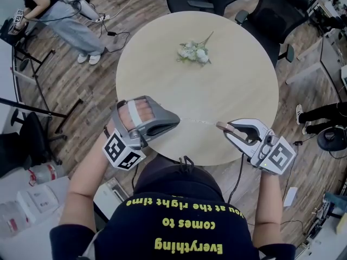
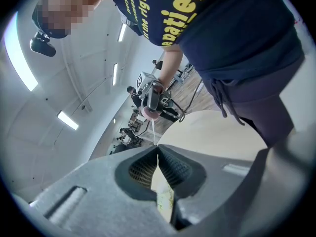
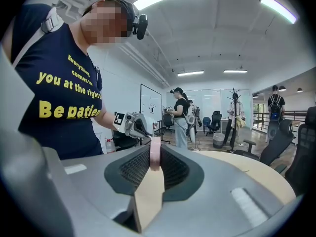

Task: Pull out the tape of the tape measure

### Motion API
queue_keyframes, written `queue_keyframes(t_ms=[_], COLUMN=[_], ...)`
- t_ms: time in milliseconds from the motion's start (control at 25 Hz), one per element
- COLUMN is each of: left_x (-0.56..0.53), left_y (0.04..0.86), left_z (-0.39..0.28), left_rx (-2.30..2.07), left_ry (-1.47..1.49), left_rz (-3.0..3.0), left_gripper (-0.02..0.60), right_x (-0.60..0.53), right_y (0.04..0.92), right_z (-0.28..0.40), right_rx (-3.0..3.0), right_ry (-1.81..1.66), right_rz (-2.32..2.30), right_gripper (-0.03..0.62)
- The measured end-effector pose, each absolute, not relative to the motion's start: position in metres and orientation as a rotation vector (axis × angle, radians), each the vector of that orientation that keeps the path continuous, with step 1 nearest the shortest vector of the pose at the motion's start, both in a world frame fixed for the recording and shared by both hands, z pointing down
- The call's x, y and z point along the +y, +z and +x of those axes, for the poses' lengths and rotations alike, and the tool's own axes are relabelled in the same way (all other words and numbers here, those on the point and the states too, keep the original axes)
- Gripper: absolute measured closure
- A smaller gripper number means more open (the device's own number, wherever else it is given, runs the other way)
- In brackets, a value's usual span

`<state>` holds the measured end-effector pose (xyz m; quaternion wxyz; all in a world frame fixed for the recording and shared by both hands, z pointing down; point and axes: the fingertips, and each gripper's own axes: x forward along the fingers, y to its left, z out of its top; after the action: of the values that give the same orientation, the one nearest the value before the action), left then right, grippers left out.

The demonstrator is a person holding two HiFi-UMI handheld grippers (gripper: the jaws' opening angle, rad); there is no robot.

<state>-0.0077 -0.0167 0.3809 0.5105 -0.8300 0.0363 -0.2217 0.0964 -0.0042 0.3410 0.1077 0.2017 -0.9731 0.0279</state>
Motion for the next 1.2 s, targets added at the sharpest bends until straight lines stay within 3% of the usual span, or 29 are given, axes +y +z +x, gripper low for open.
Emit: queue_keyframes(t_ms=[1200], left_x=[0.013], left_y=[0.387], left_z=[0.043], left_rx=[-0.114], left_ry=[-0.426], left_rz=[-1.98], left_gripper=[0.574], right_x=[0.003], right_y=[0.354], right_z=[0.062], right_rx=[-2.887], right_ry=[0.158], right_rz=[0.379], right_gripper=[0.513])
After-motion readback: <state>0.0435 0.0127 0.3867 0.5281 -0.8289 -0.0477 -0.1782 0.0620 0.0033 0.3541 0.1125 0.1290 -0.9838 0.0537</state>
